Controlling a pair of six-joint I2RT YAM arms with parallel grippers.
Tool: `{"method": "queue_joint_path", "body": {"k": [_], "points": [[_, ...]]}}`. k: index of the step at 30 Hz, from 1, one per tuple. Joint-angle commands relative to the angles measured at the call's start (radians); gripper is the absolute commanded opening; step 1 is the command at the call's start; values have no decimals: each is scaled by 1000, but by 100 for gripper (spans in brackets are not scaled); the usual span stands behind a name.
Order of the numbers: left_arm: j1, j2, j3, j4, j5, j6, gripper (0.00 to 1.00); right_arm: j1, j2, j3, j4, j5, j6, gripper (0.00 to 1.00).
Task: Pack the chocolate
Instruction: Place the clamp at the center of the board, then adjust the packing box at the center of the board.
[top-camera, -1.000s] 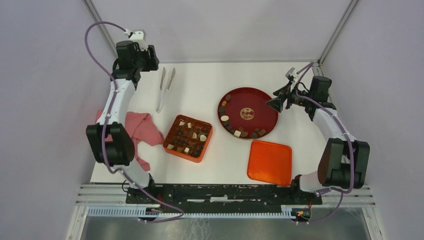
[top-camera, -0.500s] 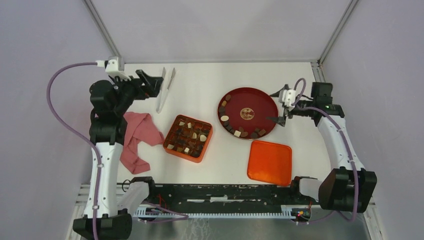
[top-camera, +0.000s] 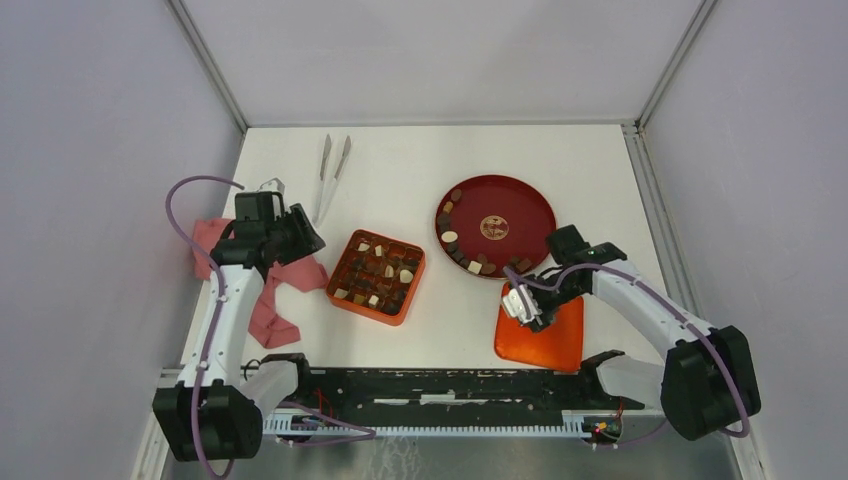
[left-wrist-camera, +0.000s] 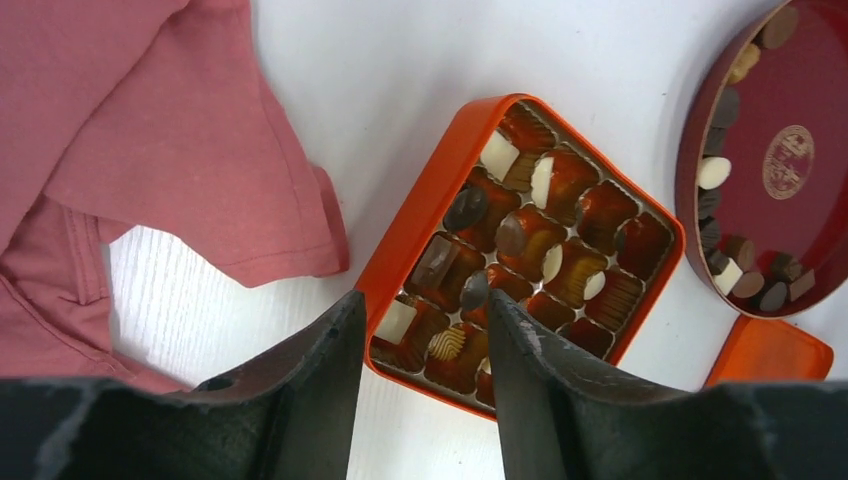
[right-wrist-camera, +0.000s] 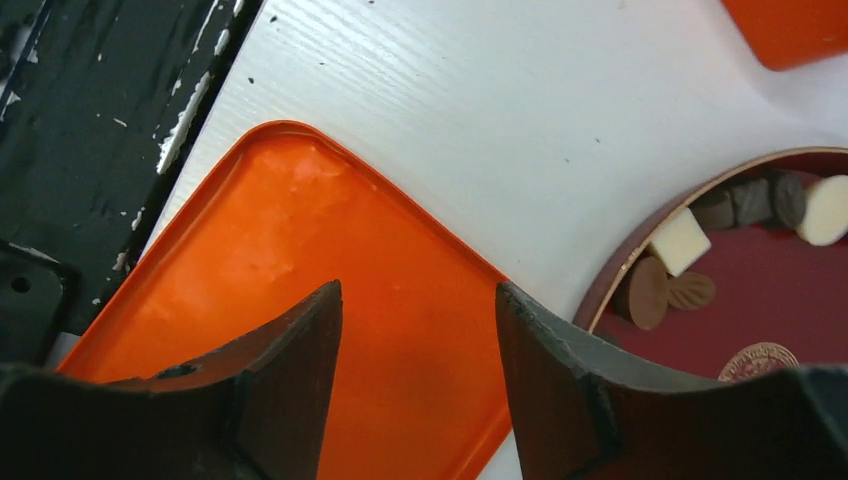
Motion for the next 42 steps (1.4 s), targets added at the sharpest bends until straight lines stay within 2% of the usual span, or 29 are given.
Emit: {"method": "queue_joint_path", "body": {"k": [1,2,5,9,13,28,34,40,42], "points": [[3,76,-30,-9,-14,-68,50,91,24,-4,132,132,24,61],[3,96,-42,-11,4,-71,45,114,35,-1,144,154,5,60],[2,116,-80,-1,11,-92,39,167,70,-2,170,206,-101,59],[3,119,-111,3,30,-99,36,246,157,48,158,259,-186,52],[3,135,-134,1,51,-96,35,313,245,98,136,318,-201,42],[2,239,-160,26,39,-113,35,448,342,110,123,518,-250,21],[1,279,-164,38,65,-109,35,466,330,93,121,545,-285,15],[-1,284,-167,37,74,-111,35,469,317,87,110,530,-312,0],[-5,289,-168,35,76,-111,35,469,307,90,103,520,-314,0]]}}
